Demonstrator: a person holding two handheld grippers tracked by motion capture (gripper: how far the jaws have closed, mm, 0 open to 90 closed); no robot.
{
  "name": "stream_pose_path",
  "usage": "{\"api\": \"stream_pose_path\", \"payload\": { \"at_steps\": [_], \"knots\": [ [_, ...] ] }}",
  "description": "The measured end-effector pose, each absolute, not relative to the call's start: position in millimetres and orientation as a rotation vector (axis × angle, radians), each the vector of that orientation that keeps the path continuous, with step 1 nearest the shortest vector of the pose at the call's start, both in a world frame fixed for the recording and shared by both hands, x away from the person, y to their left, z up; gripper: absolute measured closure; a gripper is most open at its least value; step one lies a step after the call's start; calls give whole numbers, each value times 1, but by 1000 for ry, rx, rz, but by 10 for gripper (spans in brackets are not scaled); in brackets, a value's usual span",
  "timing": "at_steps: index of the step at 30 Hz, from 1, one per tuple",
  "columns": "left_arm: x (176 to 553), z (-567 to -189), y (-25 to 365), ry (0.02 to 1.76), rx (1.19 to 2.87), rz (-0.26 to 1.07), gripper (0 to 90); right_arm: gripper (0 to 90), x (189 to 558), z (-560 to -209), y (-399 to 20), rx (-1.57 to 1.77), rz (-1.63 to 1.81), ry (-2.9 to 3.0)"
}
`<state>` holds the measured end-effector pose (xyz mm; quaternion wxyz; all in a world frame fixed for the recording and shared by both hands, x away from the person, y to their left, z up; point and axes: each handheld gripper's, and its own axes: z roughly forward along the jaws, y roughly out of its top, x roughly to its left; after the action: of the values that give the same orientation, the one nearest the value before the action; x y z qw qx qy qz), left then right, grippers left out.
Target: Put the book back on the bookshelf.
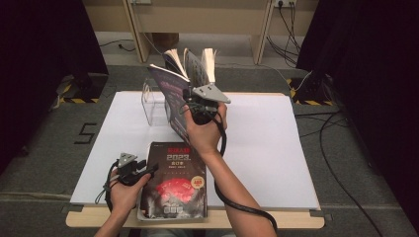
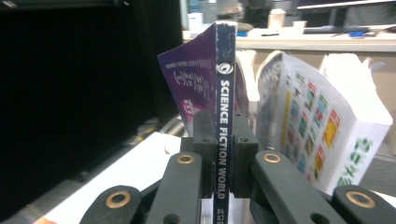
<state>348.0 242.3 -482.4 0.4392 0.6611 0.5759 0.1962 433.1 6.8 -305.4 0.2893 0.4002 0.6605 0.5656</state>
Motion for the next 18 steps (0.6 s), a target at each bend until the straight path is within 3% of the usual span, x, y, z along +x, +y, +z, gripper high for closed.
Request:
{"api": "stream_pose_path", "payload": {
  "at_steps": [5, 18],
  "knots": [
    [348, -483, 244, 1435, 1641, 488, 457, 846, 431, -327, 9, 1090, 1451, 1754],
    [348, -483, 241, 1430, 1648, 487, 457, 774, 426, -324, -2, 1166, 1445, 1854]
  ]
}}
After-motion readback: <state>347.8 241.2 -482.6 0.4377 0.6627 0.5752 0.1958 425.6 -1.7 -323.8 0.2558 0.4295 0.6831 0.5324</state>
